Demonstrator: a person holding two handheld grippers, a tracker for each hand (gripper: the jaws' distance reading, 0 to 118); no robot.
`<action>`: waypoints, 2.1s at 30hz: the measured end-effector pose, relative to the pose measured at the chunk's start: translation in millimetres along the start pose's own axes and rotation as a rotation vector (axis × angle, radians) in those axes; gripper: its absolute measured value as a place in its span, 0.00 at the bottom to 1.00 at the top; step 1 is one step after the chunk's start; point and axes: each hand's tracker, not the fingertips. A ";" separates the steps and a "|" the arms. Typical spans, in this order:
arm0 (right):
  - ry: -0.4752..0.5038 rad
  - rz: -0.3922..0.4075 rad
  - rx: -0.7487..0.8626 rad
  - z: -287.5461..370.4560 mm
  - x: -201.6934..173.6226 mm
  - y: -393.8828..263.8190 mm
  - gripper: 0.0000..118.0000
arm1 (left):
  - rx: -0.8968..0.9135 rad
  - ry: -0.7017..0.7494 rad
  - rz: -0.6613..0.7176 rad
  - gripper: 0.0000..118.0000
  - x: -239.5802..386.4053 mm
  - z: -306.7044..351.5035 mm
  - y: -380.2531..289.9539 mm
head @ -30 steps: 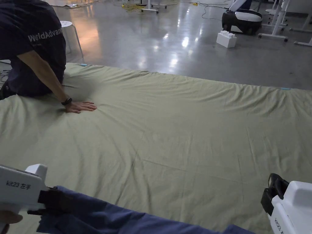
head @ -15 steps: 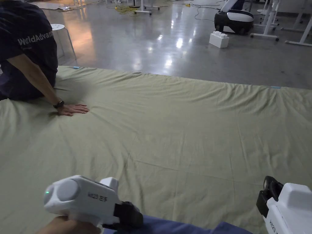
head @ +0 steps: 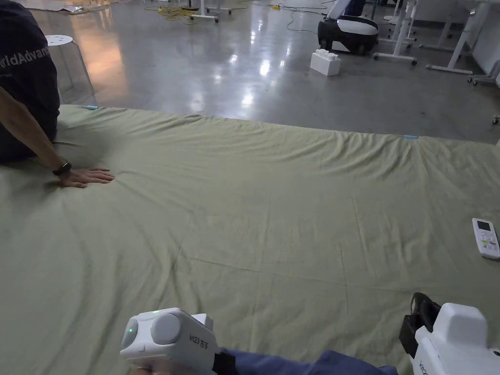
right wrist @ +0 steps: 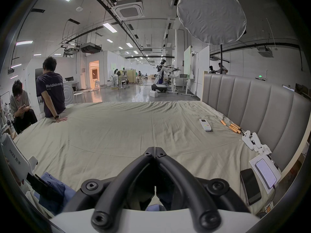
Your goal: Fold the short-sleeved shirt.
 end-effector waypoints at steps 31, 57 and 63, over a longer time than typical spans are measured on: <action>0.011 -0.021 -0.039 -1.8 -1.2 -11.5 0.00 | 0.099 -0.003 -0.117 0.09 21.4 -19.5 -20.2; 0.036 -0.005 -0.002 2.2 -8.3 7.1 0.00 | 0.201 -0.219 0.107 0.71 -167.6 76.1 -24.7; 0.033 -0.006 -0.005 2.2 -10.3 6.3 0.00 | 0.214 -0.493 0.207 0.71 -212.7 43.7 -22.9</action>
